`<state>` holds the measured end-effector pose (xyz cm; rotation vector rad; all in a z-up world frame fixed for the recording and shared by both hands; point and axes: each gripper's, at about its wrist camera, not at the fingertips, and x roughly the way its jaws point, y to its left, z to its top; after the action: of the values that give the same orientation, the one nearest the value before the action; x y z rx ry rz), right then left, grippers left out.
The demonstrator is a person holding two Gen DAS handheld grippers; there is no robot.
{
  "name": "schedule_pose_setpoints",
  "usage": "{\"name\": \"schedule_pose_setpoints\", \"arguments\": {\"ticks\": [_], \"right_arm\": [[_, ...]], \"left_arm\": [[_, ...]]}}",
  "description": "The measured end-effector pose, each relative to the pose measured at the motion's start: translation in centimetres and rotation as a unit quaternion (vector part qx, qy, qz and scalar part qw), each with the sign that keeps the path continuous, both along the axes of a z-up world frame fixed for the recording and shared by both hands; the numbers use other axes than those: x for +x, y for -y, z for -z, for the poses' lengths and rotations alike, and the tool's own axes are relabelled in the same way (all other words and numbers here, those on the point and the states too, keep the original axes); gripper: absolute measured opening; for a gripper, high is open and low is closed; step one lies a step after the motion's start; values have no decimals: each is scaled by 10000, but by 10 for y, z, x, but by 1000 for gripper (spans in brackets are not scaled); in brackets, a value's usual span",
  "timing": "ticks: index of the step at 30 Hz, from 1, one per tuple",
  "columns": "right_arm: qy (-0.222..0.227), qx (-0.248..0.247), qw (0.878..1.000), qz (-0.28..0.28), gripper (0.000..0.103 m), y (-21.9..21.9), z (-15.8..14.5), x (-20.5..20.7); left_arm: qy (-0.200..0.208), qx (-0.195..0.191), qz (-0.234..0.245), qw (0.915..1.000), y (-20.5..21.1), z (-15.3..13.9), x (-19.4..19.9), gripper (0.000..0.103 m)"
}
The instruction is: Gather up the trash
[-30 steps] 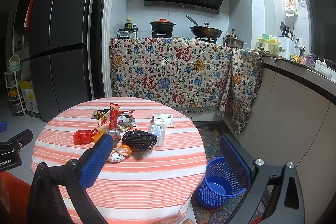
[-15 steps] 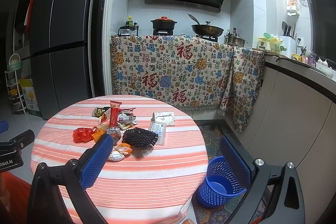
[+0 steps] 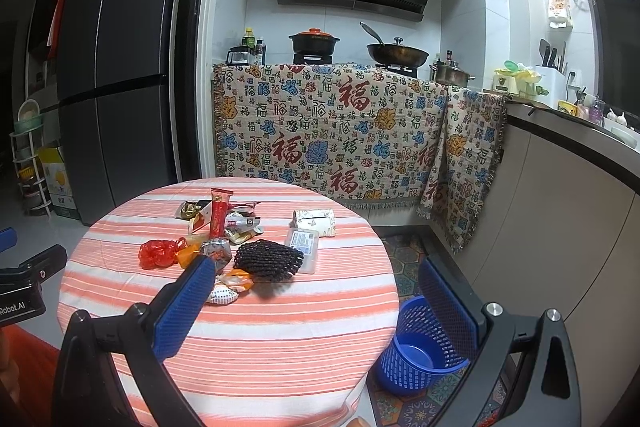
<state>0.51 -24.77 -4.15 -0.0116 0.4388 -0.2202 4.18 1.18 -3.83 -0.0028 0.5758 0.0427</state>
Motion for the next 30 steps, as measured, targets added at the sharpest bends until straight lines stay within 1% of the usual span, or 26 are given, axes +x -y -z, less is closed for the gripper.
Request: {"name": "schedule_pose_setpoints", "arguments": {"ticks": [5, 12, 14, 22, 26, 30], "right_arm": [[-4, -8, 10000, -16, 103, -1, 1, 2], [-49, 33, 10000, -20, 103, 1, 10, 7], [-67, 44, 10000, -25, 103, 2, 13, 9], [-209, 116, 9997, -5, 103, 8, 34, 22], [-274, 123, 9995, -48, 103, 7, 46, 25], [-394, 121, 9991, -114, 103, 8, 58, 29]], "left_arm": [[-8, -8, 6, 10000, -4, 6, 3, 103], [-99, -189, 101, 9997, -11, 21, 16, 103], [-92, -181, 141, 9997, -11, 25, 19, 103], [-134, -179, 332, 9992, -8, 41, 31, 103], [-282, -276, 313, 9987, -8, 50, 43, 103], [-388, -280, 241, 9986, -9, 58, 52, 103]]}}
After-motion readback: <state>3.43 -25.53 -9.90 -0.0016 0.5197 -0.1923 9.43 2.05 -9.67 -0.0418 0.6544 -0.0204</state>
